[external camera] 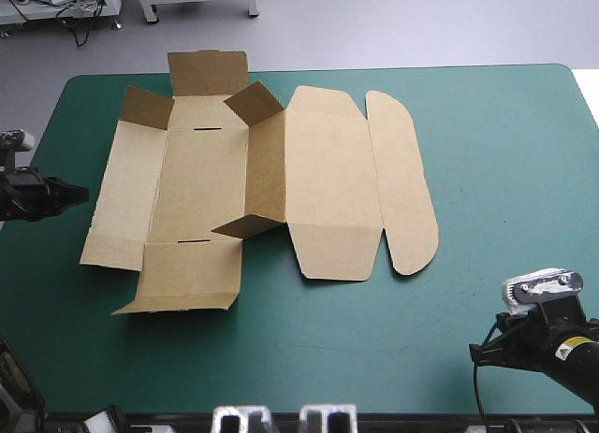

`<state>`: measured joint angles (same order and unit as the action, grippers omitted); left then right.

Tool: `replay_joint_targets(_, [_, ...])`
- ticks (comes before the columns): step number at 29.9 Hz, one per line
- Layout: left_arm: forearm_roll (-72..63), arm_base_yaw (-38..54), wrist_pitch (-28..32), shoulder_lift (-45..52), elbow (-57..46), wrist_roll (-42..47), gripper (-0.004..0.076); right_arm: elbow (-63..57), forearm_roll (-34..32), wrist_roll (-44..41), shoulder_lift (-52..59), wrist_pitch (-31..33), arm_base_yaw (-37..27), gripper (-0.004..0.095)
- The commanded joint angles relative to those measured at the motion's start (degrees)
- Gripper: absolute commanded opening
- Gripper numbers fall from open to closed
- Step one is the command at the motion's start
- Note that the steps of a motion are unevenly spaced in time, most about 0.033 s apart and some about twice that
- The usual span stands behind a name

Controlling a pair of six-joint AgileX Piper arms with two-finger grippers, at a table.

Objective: Fold the box

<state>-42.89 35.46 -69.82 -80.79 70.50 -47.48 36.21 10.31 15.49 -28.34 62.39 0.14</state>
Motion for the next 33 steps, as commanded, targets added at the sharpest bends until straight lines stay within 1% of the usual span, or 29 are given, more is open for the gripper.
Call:
replay_joint_targets(1, [-3.8, 2.2, 0.2, -0.4, 1.7, -0.6, 0.0004, 1.6, 0.4, 0.5, -0.7, -2.9, 0.0, -0.0020])
replay_joint_targets(3, [-1.8, 2.2, 4.4, -1.9, 1.7, 1.0, 0.0004, 1.6, 0.4, 0.5, -0.7, -2.9, 0.0, -0.0020])
replay_joint_targets(5, [0.2, 2.2, 8.6, -3.6, 1.7, 7.3, 0.0010, 1.6, 0.4, 0.5, -0.7, -2.9, 0.0, -0.0020])
replay_joint_targets(6, [0.7, 2.2, 10.2, -4.6, 1.7, 10.1, 0.0028, 1.6, 0.4, 0.5, -0.7, -2.9, 0.0, -0.0020])
replay_joint_targets(8, [0.0, 2.2, 11.1, -6.7, 1.8, 11.2, 0.0083, 1.6, 0.5, 0.5, -0.7, -2.9, 0.0, -0.0020])
replay_joint_targets(11, [-2.9, 2.2, 11.2, -9.7, 1.8, 11.0, 0.0211, 1.6, 0.6, 0.5, -0.7, -2.9, 0.0, -0.0020])
replay_joint_targets(14, [-5.9, 2.2, 10.0, -12.5, 1.8, 8.5, 0.0364, 1.6, 0.6, 0.5, -0.7, -2.9, 0.0, -0.0020])
replay_joint_targets(16, [-6.2, 2.2, 8.9, -14.6, 1.8, 8.2, 0.0416, 1.6, 0.7, 0.5, -0.7, -2.9, 0.0, -0.0020])
replay_joint_targets(17, [-6.2, 2.2, 8.0, -15.6, 1.8, 8.2, 0.0421, 1.6, 0.7, 0.5, -0.7, -2.9, 0.0, -0.0020])
replay_joint_targets(20, [-6.2, 2.2, 3.0, -19.3, 1.8, 7.0, 0.0421, 1.6, 0.7, 0.5, -0.7, -2.9, 0.0, -0.0020])
replay_joint_targets(23, [-6.1, 2.2, -0.2, -22.8, 1.9, 6.3, 0.0421, 1.6, 0.7, 0.5, -0.7, -2.9, 0.0, -0.0020])
replay_joint_targets(27, [-6.1, 2.2, -2.1, -26.8, 2.9, 4.3, 0.0420, 1.6, 0.7, 0.5, -0.7, -2.5, 0.0, -0.0020])
replay_joint_targets(29, [-6.1, 2.2, -4.3, -28.9, 4.7, 2.9, 0.0420, 1.6, 0.7, 0.5, -0.7, -2.3, 0.0, -0.0020])
replay_joint_targets(33, [-5.9, 2.1, -4.4, -31.2, 8.9, 2.8, 0.0420, 1.6, 0.7, 0.5, -0.7, -1.7, 0.0, -0.0020])
